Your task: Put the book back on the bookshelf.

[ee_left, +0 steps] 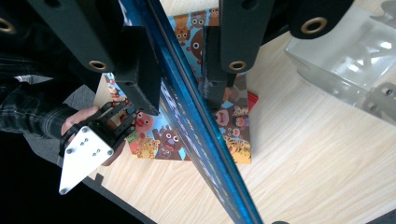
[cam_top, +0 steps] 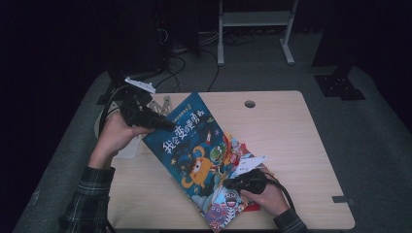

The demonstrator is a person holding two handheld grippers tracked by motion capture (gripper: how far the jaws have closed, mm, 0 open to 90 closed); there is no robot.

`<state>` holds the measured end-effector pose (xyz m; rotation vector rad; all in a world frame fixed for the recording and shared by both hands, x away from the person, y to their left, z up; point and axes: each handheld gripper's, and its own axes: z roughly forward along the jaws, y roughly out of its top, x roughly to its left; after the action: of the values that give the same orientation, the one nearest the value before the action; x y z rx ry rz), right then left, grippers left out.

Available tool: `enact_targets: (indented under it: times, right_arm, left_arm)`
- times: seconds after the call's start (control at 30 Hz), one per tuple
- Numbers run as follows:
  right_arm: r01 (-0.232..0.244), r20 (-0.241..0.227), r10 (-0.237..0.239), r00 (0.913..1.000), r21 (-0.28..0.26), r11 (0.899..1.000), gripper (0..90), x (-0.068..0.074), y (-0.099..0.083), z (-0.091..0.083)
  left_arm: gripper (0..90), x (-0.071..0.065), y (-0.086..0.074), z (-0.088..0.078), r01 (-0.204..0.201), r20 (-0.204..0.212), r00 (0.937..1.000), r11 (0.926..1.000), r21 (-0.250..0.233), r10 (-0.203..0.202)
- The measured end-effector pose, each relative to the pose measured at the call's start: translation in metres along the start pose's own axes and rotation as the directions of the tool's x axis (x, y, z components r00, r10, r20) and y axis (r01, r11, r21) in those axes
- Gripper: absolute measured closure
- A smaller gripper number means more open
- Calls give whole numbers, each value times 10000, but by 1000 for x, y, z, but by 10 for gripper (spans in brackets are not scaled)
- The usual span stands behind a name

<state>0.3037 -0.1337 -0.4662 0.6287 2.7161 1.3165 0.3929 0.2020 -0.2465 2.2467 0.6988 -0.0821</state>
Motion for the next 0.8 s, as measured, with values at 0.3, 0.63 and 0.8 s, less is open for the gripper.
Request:
enact_targets:
  times: [0.3,0.63,0.8]
  right_arm:
    - [-931,2151,1020,9713,-511,9943,554,-26,-15,-21]
    - [-2593,4671,3178,8252,-1866,9476,411,-82,-70,-76]
    - [-3562,5322,4250,7322,-2327,9050,326,-110,-94,-91]
  left_arm:
    - [735,-5,22,-4,-134,48,9999,9993,359,132]
    - [787,-16,35,-15,-232,-129,9996,9979,605,240]
    - [811,-25,42,-16,-439,-25,9990,9968,661,441]
